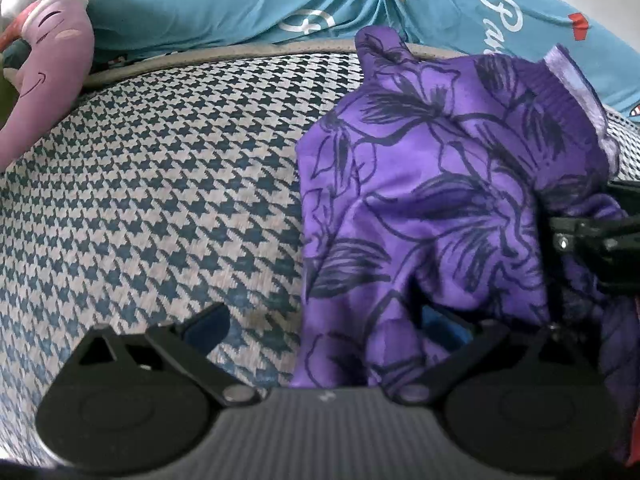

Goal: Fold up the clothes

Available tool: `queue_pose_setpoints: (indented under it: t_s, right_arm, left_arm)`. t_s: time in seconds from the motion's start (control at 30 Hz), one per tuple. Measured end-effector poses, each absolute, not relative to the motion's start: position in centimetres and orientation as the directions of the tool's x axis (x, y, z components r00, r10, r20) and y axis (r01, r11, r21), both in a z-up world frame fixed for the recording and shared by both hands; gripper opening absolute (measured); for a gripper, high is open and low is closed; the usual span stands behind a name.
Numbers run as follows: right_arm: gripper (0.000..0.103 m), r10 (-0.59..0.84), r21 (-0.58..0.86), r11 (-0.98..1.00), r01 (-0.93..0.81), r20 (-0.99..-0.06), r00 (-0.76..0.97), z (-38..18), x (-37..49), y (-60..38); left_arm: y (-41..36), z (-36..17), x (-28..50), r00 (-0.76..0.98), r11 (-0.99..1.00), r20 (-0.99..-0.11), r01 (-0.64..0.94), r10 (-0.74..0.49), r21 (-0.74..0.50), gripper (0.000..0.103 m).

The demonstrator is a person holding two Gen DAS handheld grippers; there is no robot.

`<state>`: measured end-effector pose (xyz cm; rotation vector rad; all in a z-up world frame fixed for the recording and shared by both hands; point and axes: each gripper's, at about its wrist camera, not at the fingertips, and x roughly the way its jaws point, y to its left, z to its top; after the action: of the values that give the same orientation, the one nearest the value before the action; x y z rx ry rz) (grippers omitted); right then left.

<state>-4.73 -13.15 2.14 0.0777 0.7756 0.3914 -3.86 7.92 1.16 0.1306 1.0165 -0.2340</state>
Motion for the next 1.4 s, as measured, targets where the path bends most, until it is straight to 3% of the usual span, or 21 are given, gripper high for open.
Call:
queue_pose_setpoints:
  t_s: [0.2, 0.6, 0.93, 1.17, 1.23, 1.27, 1.4]
  right_arm:
    - [0.044, 0.361, 0.195, 0.93, -0.311, -0.643, 0.676, 3.1, -4.9, -12.7]
    - [0.031, 0.339, 0.219, 0.941, -0.258, -0.596, 0.728, 4.8, -4.8, -13.8]
    - [0.027, 0.238, 0.208, 0.966, -0.152, -0.495, 0.836, 7.8, -5.8, -16.8]
    - [0.026, 0.08, 0.227, 0.974, 0.003, -0.355, 0.932, 10.6, -6.7, -19.7]
    - [0.028, 0.026, 0.224, 0.973, 0.052, -0.331, 0.943, 10.7, -6.4, -20.3]
    - [0.034, 0.005, 0.215, 0.974, 0.073, -0.339, 0.941, 10.6, -6.1, -20.6]
    - [0.038, -0.034, 0.208, 0.971, 0.12, -0.377, 0.926, 10.1, -5.3, -22.0]
  left_arm:
    - [7.1, 1.1, -3.4, 0.506, 0.968, -0.854, 0.25, -0.122, 0.01, 0.103]
    - [3.1, 2.7, -2.1, 0.546, 0.97, -0.83, 0.241, -0.116, 0.024, 0.103]
    - [-2.0, 4.8, -1.0, 0.609, 0.96, -0.77, 0.279, -0.188, -0.013, 0.103]
    - [-7.5, 7.4, -0.1, 0.672, 0.935, -0.685, 0.353, -0.28, -0.036, 0.103]
    - [-8.4, 8.1, 0.3, 0.684, 0.929, -0.667, 0.369, -0.296, -0.033, 0.103]
    - [-8.6, 8.2, 0.4, 0.679, 0.93, -0.672, 0.365, -0.296, -0.04, 0.103]
    - [-8.3, 7.4, 0.9, 0.642, 0.941, -0.713, 0.33, -0.282, -0.075, 0.103]
